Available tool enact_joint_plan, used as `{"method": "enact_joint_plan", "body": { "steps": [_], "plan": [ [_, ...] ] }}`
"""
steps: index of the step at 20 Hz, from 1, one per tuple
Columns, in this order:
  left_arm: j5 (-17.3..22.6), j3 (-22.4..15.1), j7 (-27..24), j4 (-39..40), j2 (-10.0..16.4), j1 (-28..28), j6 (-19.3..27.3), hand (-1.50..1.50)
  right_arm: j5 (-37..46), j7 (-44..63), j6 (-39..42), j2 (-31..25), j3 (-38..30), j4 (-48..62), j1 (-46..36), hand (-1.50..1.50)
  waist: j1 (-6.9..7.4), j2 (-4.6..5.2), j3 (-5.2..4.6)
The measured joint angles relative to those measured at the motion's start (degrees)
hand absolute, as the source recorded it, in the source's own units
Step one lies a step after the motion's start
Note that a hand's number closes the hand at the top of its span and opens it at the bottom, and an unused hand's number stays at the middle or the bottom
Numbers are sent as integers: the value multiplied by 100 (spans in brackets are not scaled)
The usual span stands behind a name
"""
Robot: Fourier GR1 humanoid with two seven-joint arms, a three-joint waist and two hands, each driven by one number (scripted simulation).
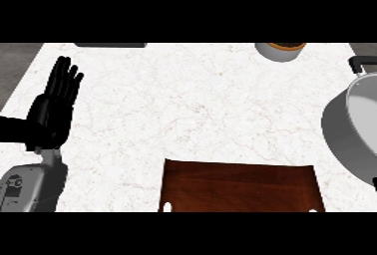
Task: Pick the lemon from the tray and place it in the pot
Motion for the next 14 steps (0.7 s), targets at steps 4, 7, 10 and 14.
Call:
{"method": "enact_joint_plan", "body": {
  "steps": [4,7,10,14],
  "plan": [
    [25,17,97,0,33,-102,-26,0,-874,-953,326,-535,-611,1541,-721,150,25,1,-4],
    [25,30,147,-20,46,-127,-39,0,-1073,-1646,496,-792,-747,2793,-1333,150,27,-1,-10],
    [-59,-40,33,17,-55,-77,-4,0,-965,-2194,505,-912,-670,3982,-1983,150,36,2,-16],
    [-68,-24,3,44,-61,-89,-28,0,-704,-2489,716,-1065,-427,5290,-2692,150,59,15,-16]
  ]
}}
